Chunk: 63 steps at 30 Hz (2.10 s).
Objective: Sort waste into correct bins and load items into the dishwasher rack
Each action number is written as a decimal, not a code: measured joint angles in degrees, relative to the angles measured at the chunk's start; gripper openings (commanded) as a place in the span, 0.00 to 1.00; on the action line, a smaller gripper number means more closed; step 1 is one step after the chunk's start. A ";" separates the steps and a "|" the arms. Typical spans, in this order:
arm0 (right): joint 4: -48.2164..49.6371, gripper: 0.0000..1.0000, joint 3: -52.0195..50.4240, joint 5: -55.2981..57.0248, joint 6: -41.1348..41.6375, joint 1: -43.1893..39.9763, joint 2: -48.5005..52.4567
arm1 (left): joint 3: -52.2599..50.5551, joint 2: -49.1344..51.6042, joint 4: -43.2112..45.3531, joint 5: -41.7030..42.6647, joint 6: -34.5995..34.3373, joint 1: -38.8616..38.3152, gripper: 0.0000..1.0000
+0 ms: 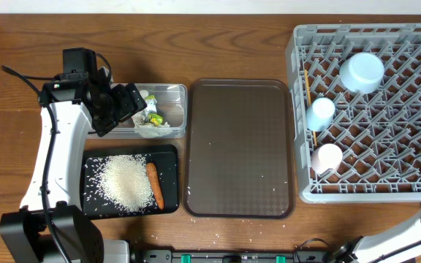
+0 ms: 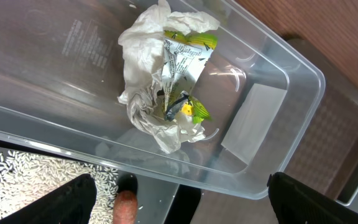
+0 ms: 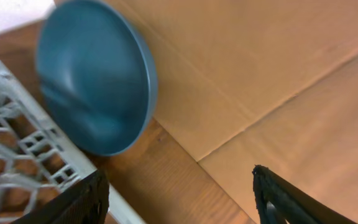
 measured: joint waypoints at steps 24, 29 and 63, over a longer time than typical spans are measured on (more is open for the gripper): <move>27.34 0.71 -0.02 -12.26 1.88 -2.21 16.96 | 0.00 0.00 0.00 0.00 0.00 0.00 0.91; 30.73 0.63 -0.02 -12.33 3.74 -2.21 19.78 | 0.00 0.00 0.00 0.00 0.00 0.00 0.91; 28.76 0.01 -0.04 -8.57 8.00 -1.81 20.00 | 0.00 0.00 -0.02 0.00 0.00 0.00 0.91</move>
